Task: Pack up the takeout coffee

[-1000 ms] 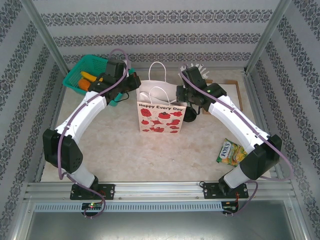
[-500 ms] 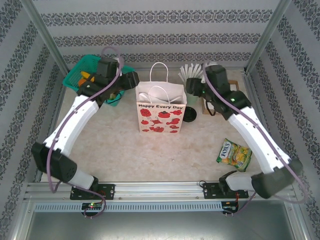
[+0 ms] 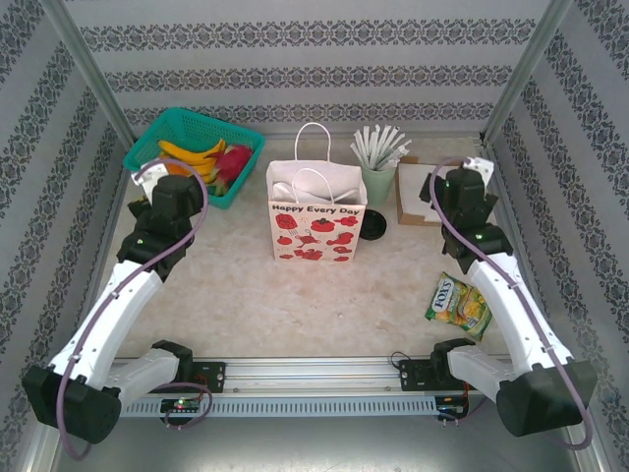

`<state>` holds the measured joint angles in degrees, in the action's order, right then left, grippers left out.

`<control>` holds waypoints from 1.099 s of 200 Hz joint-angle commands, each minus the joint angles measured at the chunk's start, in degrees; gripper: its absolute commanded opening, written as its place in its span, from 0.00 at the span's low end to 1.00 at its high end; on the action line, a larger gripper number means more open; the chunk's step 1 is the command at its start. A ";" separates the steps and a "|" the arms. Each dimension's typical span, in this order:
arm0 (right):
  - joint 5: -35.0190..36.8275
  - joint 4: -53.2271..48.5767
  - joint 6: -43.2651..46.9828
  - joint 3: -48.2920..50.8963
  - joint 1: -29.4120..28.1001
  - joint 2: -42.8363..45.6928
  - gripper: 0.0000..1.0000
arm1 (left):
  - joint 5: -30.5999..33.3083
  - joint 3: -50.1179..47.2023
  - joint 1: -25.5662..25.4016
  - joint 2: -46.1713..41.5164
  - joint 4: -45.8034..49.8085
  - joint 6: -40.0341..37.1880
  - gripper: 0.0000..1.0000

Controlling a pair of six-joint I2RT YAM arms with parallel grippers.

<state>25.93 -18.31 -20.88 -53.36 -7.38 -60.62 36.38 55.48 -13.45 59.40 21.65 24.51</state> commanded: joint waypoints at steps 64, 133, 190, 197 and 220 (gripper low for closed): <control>-8.13 18.19 2.41 17.74 12.55 -9.25 0.98 | -7.61 -23.29 10.79 14.56 -33.35 -10.93 1.00; -17.92 27.17 8.87 20.17 12.73 -13.82 0.98 | -25.80 -20.72 11.08 30.35 -49.72 -22.81 1.00; -22.70 40.56 12.10 25.79 12.74 -13.82 0.98 | -31.42 -33.04 11.90 30.66 -73.04 -24.08 0.99; -22.22 43.08 12.10 26.48 12.78 -14.63 0.98 | -29.66 -32.55 12.00 29.81 -70.55 -22.93 0.99; -22.14 45.45 14.11 25.76 12.22 -16.28 0.98 | -27.31 -33.08 12.13 30.02 -71.64 -22.06 1.00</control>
<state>4.93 18.70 -9.58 -28.10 5.04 -75.20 7.49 21.96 -2.11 89.60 -44.84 1.69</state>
